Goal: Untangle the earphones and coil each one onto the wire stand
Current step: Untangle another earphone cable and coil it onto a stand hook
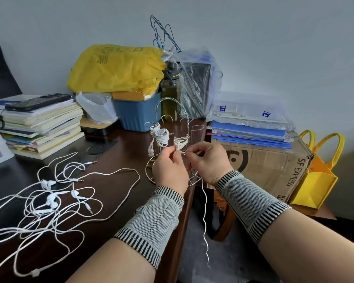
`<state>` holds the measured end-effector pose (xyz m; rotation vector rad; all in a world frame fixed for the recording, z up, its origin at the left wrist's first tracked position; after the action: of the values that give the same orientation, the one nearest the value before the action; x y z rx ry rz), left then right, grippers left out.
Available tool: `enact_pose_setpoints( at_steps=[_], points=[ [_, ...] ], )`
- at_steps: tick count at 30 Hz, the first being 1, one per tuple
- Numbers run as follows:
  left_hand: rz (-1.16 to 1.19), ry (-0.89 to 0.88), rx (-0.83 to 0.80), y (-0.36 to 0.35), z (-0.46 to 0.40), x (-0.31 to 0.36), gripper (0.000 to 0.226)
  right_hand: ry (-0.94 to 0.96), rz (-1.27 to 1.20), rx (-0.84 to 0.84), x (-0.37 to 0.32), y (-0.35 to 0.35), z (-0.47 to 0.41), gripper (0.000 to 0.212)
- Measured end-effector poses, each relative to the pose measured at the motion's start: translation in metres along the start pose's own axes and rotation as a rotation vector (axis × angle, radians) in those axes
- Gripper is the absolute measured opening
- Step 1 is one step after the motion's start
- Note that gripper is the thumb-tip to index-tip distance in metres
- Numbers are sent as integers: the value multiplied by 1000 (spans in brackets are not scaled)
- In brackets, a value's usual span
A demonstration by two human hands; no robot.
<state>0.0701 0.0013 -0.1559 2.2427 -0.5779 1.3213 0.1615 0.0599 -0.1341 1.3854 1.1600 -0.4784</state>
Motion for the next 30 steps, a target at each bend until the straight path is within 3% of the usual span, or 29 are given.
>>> enact_pose_setpoints(
  at_steps=[5, 14, 24, 28, 30],
  points=[
    [121, 52, -10, 1, -1, 3, 13, -53, -110, -53, -2, -1, -6, 18],
    [335, 119, 14, -3, -3, -3, 17, -85, -232, -48, -1, -2, -13, 12],
    [509, 186, 61, -6, -5, -9, 18, -31, -85, 5, 2, 3, -15, 19],
    [546, 184, 64, -7, -4, -8, 12, -100, 32, 3, 9, 24, -16, 6],
    [547, 185, 60, -6, -4, -7, 15, -174, 110, 19, 14, 40, -18, 9]
  ],
)
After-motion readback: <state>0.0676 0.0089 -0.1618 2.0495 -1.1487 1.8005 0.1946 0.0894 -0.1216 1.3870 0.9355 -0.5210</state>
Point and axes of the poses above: each hand's wrist, its own z-axis away from the middle knuckle, its own y-axis out of the back of the hand, x = y × z, the point moved 2 cm from there along -z, towards the middle knuckle, and after that the axes turned 11 degrees about -y, right-handed, at the moved point
